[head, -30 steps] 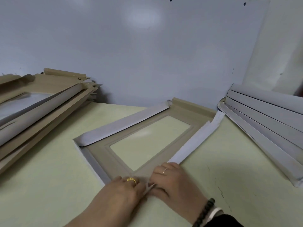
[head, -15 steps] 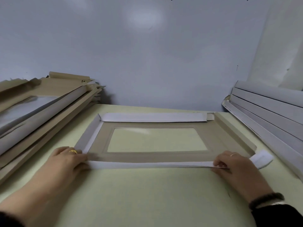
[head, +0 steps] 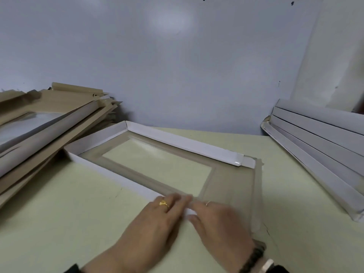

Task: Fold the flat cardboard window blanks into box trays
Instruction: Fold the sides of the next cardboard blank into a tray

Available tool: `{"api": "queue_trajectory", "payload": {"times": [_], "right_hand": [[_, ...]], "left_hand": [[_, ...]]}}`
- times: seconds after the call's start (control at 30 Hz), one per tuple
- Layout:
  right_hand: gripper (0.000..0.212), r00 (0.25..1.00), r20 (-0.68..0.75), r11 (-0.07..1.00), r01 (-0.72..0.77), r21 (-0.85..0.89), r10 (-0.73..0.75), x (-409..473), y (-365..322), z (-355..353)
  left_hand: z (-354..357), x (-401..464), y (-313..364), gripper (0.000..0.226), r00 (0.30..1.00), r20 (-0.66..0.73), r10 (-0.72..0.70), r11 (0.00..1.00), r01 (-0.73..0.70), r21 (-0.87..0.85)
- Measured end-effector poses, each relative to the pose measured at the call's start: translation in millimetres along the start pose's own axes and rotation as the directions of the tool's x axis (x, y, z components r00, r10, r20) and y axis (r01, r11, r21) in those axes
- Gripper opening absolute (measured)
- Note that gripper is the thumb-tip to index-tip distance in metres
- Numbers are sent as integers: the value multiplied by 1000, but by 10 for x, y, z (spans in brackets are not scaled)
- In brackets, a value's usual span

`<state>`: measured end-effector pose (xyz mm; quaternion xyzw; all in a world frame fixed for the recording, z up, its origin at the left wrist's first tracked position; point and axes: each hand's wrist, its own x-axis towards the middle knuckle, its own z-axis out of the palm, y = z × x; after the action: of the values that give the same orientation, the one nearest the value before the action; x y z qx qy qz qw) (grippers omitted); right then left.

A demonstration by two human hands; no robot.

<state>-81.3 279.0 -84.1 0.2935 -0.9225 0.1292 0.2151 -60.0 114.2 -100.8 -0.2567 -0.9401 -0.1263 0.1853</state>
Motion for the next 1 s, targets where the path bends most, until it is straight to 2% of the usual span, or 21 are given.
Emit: {"api": "queue_trajectory", "payload": {"times": [0.03,0.07,0.1,0.17,0.2,0.33,0.5,0.6,0.67,0.7,0.77,0.87,0.93,1.0], "right_hand": [[23,999,39,1000,9,0,-9,-9,-33,-25],[30,993,119,998,-7,62,0,-4,-37,-85],[48,981,193,989,-49,143,21,-16,-2,-157],[82,969,239,979,10,204,-59,-106,156,-259],[84,962,257,976,37,216,-93,-141,230,-305],[70,943,279,971,128,201,-182,-236,464,-430],[68,964,264,946,-61,318,-27,-401,767,-563],[63,953,302,977,-79,199,15,-491,956,-515],[46,950,306,984,-110,142,62,-537,1066,-454],[45,948,313,985,-111,130,65,-551,1100,-436],[68,941,331,987,-113,115,69,-572,1118,-396],[85,960,279,1000,9,-20,-3,-545,1083,-360],[78,981,186,993,79,-84,-62,-498,1006,-333],[68,983,152,986,118,-117,-100,-435,904,-283]], "left_hand": [[-6,29,19,31,1000,-1,8,1000,-8,2],[-17,43,1,20,1000,6,0,1000,0,-12],[-29,47,-44,16,1000,26,-14,999,15,-32],[-56,43,-138,23,997,74,-34,999,37,-39],[-78,46,-164,26,997,78,-30,999,31,-18],[-106,79,-171,26,999,52,-7,999,5,38],[-71,68,-231,25,1000,24,4,999,-5,46],[-57,84,-290,29,999,25,-21,999,21,30],[-64,106,-348,27,999,17,-39,999,39,29],[-68,111,-379,27,999,5,-38,999,37,36],[-83,108,-441,28,999,-12,-30,999,30,45],[-117,92,-547,24,999,-12,-49,999,49,21],[-137,93,-618,19,998,-13,-65,998,65,17],[-124,84,-702,19,995,1,-104,995,104,-4]]}}
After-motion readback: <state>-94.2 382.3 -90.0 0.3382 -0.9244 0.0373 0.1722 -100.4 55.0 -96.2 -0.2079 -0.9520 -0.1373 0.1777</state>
